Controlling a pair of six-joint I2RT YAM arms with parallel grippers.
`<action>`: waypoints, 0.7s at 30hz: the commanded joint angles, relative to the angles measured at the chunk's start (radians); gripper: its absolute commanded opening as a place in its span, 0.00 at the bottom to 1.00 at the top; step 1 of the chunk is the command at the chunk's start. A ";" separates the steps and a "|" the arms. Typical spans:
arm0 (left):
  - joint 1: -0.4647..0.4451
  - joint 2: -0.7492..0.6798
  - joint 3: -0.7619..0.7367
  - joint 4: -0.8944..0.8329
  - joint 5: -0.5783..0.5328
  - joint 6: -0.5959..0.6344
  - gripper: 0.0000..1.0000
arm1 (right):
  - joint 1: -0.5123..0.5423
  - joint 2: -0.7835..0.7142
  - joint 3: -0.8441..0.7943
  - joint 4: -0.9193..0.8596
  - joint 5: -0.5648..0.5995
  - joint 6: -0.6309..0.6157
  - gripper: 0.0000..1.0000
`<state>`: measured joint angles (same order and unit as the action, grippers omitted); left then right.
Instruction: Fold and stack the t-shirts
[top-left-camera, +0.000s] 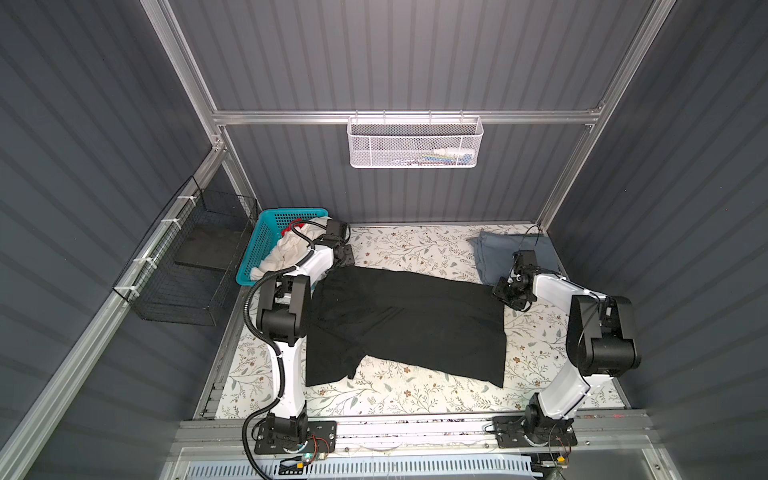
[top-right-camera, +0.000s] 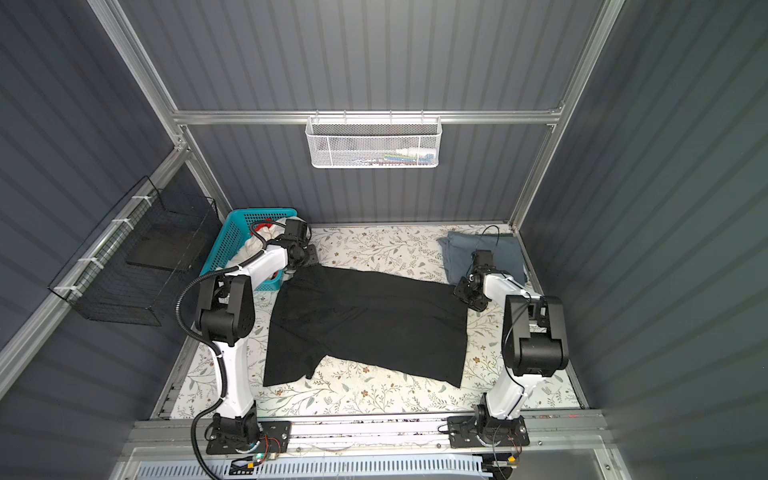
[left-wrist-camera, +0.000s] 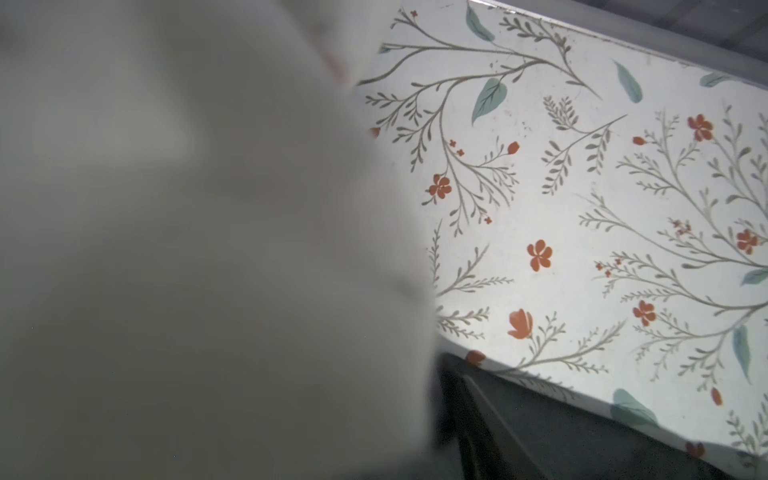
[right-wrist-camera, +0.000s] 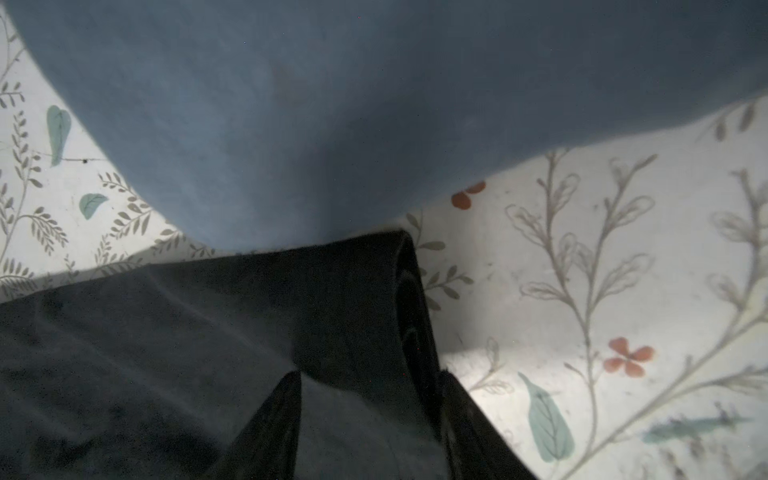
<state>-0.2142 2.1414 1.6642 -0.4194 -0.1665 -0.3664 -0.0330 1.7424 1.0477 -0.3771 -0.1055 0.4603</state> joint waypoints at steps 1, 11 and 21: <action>-0.002 0.035 0.035 -0.042 -0.038 0.002 0.51 | -0.004 0.018 0.018 0.026 -0.024 -0.007 0.51; -0.002 0.063 0.051 -0.040 -0.066 0.001 0.37 | -0.013 0.025 0.029 0.046 -0.030 0.002 0.00; 0.001 0.077 0.057 -0.044 -0.101 -0.005 0.29 | -0.043 -0.047 0.006 0.023 0.056 0.011 0.00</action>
<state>-0.2142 2.1868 1.6878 -0.4328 -0.2409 -0.3702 -0.0616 1.7409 1.0534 -0.3378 -0.1062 0.4656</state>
